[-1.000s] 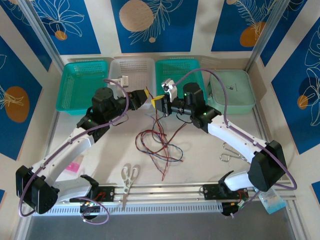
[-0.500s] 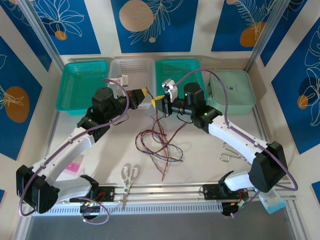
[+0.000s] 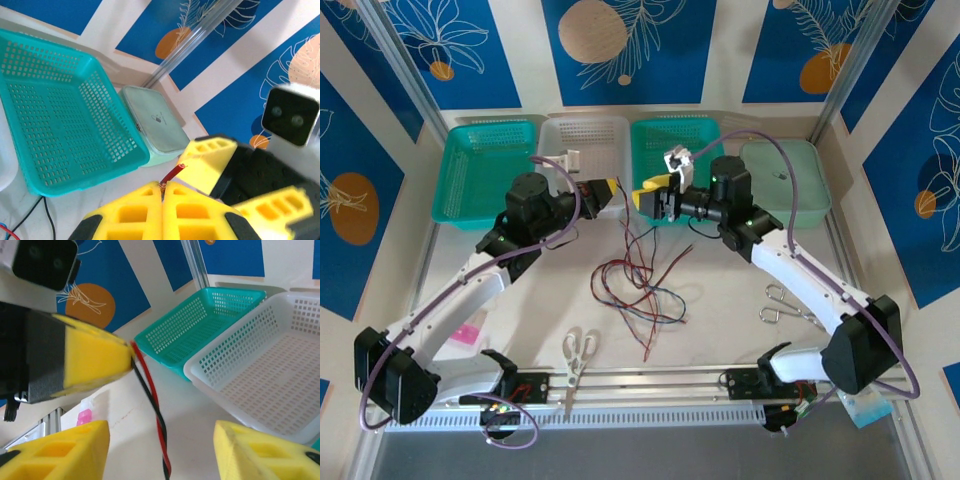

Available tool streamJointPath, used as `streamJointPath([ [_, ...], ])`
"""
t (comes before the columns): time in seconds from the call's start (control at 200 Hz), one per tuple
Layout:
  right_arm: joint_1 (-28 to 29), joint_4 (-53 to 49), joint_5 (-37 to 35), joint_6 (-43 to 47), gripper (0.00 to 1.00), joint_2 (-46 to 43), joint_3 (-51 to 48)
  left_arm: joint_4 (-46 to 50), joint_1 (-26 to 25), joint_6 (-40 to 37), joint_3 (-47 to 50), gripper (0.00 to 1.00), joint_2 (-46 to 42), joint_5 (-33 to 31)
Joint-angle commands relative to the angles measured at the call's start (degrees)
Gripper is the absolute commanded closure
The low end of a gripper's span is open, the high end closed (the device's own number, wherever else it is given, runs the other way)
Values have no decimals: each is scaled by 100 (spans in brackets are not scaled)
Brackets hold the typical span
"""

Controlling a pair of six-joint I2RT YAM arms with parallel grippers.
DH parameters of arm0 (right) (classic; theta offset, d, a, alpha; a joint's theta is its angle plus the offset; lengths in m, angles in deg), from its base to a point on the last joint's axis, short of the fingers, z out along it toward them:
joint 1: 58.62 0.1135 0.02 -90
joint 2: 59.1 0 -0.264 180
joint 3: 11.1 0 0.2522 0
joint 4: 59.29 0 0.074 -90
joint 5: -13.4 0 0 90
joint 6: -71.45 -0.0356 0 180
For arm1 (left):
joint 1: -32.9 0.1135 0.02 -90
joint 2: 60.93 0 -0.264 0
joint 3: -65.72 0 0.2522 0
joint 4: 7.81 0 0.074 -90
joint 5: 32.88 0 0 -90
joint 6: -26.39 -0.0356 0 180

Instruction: Untangle the cables

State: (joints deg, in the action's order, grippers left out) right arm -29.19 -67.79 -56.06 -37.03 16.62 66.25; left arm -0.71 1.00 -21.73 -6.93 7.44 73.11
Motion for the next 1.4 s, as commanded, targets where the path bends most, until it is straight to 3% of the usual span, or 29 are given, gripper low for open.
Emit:
streamJointPath([
  [0.0,-33,-13,611,-452,49,216,460,-146,-36,-67,-217,100,47,264],
  [0.265,61,114,1123,-604,59,735,941,-58,-44,-27,-209,100,37,283],
  [0.59,116,106,1031,-596,72,991,1061,-2,-42,-11,-227,100,77,403],
  [0.845,76,137,1031,-629,100,1050,1034,24,-40,-32,-223,100,89,419],
  [1.036,10,124,762,-580,100,950,942,88,-36,-82,-241,100,68,370],
  [1.396,-68,146,-730,-484,100,436,478,297,-34,-169,-188,100,-67,212],
])
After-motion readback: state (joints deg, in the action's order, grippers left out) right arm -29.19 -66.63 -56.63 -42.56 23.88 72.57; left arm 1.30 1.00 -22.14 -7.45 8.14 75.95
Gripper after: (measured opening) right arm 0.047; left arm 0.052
